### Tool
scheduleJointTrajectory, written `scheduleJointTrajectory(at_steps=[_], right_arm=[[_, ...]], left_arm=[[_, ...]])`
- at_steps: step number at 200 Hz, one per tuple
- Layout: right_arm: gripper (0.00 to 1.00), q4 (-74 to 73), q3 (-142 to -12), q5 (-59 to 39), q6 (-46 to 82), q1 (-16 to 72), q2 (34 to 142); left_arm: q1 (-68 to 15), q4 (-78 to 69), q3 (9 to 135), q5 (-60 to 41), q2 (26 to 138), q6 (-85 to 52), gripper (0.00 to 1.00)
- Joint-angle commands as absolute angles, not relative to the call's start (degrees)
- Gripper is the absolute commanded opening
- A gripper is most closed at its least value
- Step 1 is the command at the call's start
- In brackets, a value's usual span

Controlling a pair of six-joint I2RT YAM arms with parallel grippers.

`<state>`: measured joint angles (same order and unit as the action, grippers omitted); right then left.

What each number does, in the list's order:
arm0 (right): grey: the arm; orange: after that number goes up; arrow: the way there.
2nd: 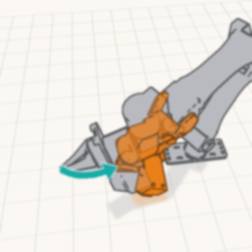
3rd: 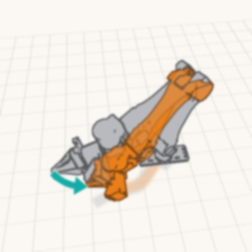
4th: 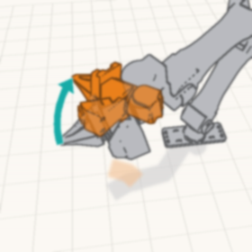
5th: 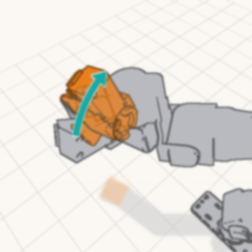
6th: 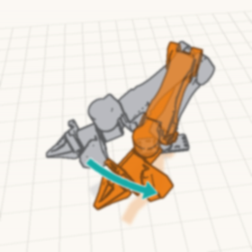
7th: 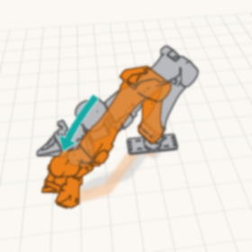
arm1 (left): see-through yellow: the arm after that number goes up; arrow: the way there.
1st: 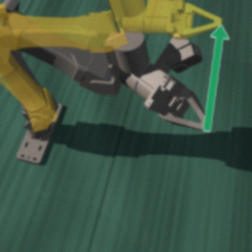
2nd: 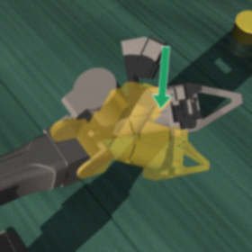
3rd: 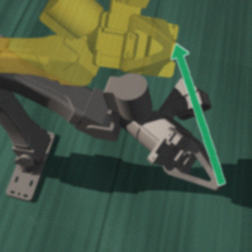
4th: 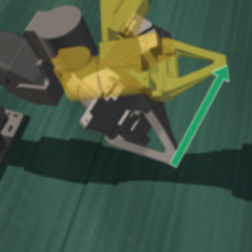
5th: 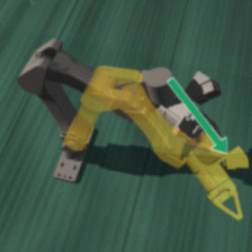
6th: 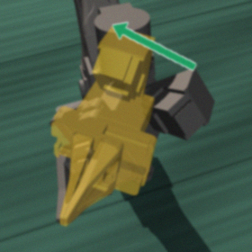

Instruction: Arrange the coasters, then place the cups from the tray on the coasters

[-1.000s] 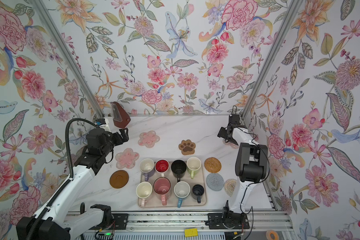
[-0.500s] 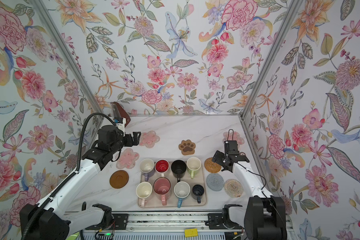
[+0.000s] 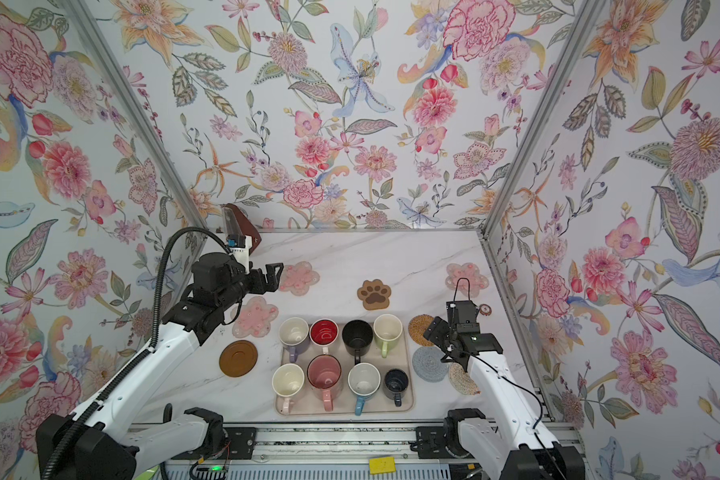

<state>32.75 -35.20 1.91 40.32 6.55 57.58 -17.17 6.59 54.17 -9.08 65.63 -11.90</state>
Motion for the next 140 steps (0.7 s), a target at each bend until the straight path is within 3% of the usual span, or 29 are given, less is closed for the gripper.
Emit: scheduleJointTrajectory(at_steps=[1, 140], right_arm=[[0.87, 28.2, -37.0, 2.3, 42.9, 8.7, 61.7], [0.86, 14.3, -40.5, 0.6, 45.9, 12.4, 81.2]], left_arm=[[-17.3, 4.1, 54.3, -11.0, 66.5, -13.1, 0.99], [-17.6, 4.6, 53.6, -18.6, 67.6, -11.6, 0.99]])
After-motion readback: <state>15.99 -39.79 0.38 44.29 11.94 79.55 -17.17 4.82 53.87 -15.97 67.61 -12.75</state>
